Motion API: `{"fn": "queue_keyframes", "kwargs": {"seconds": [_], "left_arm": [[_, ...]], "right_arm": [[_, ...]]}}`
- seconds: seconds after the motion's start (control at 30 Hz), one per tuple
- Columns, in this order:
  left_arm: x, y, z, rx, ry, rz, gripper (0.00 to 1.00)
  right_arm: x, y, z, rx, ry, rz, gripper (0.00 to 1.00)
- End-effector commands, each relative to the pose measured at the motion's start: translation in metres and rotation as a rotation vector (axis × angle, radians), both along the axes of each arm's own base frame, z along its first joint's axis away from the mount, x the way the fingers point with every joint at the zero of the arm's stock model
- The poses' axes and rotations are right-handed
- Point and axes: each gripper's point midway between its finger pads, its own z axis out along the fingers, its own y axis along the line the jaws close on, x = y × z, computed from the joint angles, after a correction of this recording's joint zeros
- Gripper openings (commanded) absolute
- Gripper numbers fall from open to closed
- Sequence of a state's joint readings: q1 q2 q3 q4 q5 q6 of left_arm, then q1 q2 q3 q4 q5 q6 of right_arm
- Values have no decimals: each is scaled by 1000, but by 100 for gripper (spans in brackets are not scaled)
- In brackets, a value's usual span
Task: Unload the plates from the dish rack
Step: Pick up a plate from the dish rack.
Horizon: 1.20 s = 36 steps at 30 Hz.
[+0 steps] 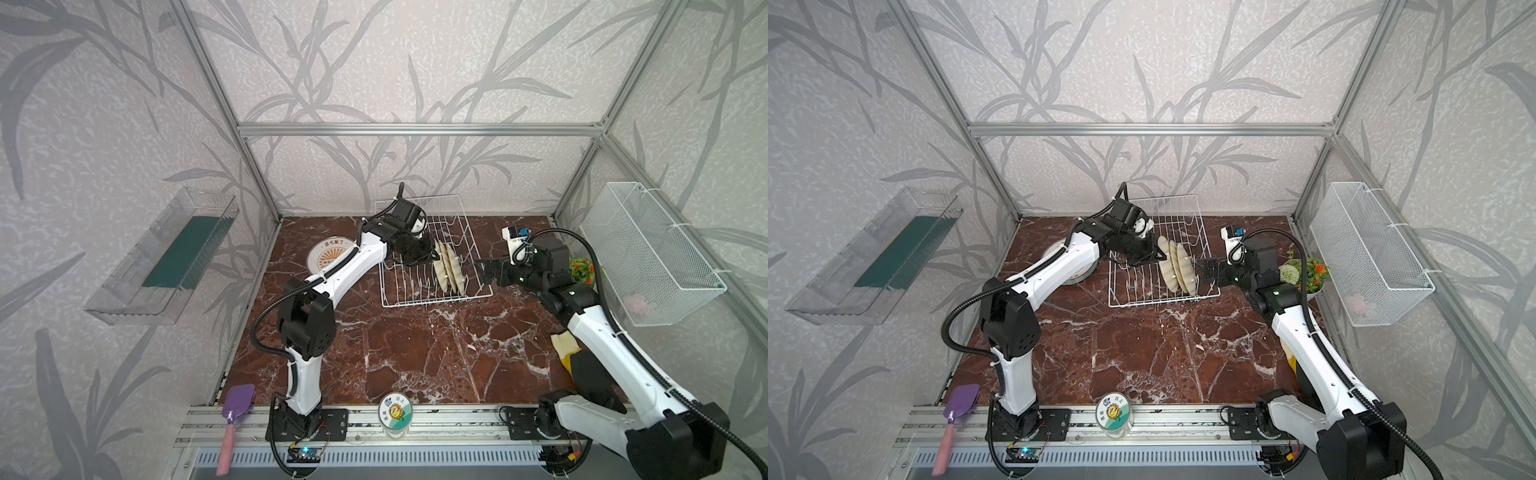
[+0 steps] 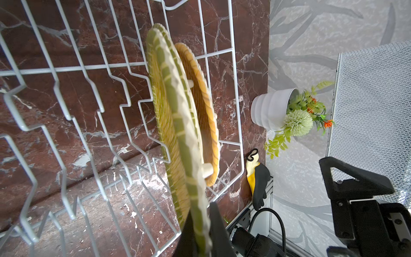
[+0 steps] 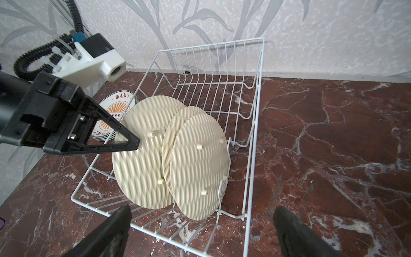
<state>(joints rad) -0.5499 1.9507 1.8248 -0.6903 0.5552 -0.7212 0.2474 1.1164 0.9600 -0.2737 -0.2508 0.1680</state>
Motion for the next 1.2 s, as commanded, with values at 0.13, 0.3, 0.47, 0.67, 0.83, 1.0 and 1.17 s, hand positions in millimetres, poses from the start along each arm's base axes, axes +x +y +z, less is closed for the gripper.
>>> {"fn": "queue_keyframes", "kwargs": {"seconds": [0.13, 0.3, 0.47, 0.67, 0.83, 1.0, 1.17], "left_arm": [[-3, 15, 45, 1, -106, 10, 0], [-2, 19, 51, 2, -123, 29, 0], [-1, 22, 54, 5, -132, 37, 0], [-1, 19, 59, -15, -138, 31, 0], [-1, 10, 57, -98, -133, 23, 0], [-4, 5, 53, -156, -113, 11, 0], [-5, 13, 55, -125, -117, 23, 0]], "right_arm": [[1, -1, 13, 15, -38, -4, 99], [1, -1, 11, 13, -35, -1, 99], [0, -1, 10, 15, -31, -4, 99], [0, -1, 10, 17, -30, -5, 99], [-1, -2, 9, 13, -32, -7, 99], [-1, -1, 8, 16, -34, -1, 99], [0, 0, 7, 20, -29, 2, 99]]}}
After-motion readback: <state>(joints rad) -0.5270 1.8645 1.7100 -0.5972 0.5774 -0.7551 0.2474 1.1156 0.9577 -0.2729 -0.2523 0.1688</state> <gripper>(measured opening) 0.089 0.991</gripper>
